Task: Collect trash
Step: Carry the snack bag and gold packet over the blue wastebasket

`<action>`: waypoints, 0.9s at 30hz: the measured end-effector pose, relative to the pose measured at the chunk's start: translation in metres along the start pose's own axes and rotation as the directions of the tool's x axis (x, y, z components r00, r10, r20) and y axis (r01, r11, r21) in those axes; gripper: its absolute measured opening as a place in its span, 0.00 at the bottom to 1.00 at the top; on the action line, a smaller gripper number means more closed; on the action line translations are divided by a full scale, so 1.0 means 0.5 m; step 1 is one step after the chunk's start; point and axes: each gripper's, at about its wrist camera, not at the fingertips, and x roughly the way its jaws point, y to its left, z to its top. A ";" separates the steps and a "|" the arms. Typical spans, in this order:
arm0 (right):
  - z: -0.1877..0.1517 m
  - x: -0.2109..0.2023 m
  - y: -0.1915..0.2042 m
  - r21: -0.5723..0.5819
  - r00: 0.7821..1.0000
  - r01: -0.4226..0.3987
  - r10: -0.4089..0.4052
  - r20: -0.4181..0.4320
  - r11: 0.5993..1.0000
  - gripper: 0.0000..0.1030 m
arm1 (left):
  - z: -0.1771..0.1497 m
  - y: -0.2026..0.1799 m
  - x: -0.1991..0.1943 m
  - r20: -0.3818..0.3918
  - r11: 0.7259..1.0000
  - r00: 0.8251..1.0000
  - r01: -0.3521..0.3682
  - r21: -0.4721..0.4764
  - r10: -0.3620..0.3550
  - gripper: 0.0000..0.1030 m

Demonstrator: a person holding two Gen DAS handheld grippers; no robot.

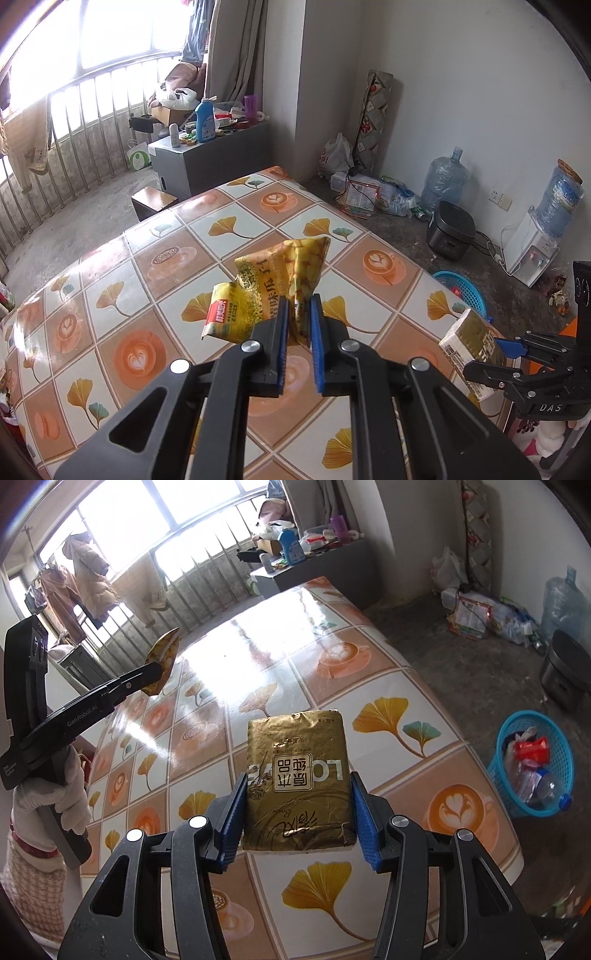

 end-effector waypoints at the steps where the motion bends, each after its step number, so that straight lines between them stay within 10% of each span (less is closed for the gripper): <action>1: 0.000 -0.004 -0.002 0.002 1.000 -0.001 0.001 0.004 1.000 0.48 | 0.001 -0.001 -0.002 0.003 1.000 1.000 0.000 0.001 0.000 0.10; 27: 0.001 -0.070 -0.091 0.110 0.994 -0.028 0.016 0.107 0.994 0.48 | 0.042 -0.097 -0.014 0.033 0.996 0.998 0.044 0.072 -0.047 0.10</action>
